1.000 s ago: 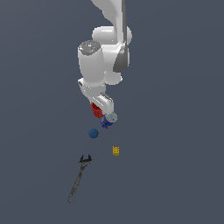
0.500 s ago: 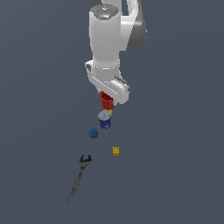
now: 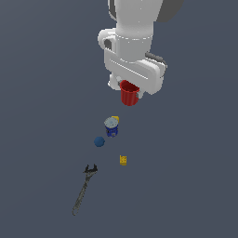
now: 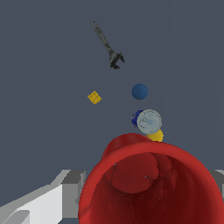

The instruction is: Pick up a designated object from a clutter of objects.

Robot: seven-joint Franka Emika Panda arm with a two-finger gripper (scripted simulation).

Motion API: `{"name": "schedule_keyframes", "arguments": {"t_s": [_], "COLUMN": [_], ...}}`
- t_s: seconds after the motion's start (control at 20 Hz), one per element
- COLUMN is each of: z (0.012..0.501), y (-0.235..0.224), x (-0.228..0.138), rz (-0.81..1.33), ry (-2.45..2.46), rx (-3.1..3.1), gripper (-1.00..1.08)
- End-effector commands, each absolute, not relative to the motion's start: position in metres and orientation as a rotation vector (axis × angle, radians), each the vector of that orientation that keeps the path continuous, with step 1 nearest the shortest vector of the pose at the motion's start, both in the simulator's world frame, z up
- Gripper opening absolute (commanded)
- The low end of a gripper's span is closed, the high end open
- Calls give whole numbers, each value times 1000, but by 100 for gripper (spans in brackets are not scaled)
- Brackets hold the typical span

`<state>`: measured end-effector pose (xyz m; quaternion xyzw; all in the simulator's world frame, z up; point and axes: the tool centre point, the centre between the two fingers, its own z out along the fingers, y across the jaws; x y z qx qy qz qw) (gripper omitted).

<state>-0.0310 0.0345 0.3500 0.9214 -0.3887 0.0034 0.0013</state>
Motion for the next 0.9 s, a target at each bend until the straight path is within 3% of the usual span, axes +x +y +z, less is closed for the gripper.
{"name": "schedule_keyframes", "arguments": {"t_s": [0.0,0.4,0.85], "z": [373,422,446], "y": [47,77,91], "x": [-25,-10,-1], "rz": [9,3,0], "ry": [-1220,-1220,-1220], "rx": [2893,2895,2895], "gripper": [-100,-100,-100]}}
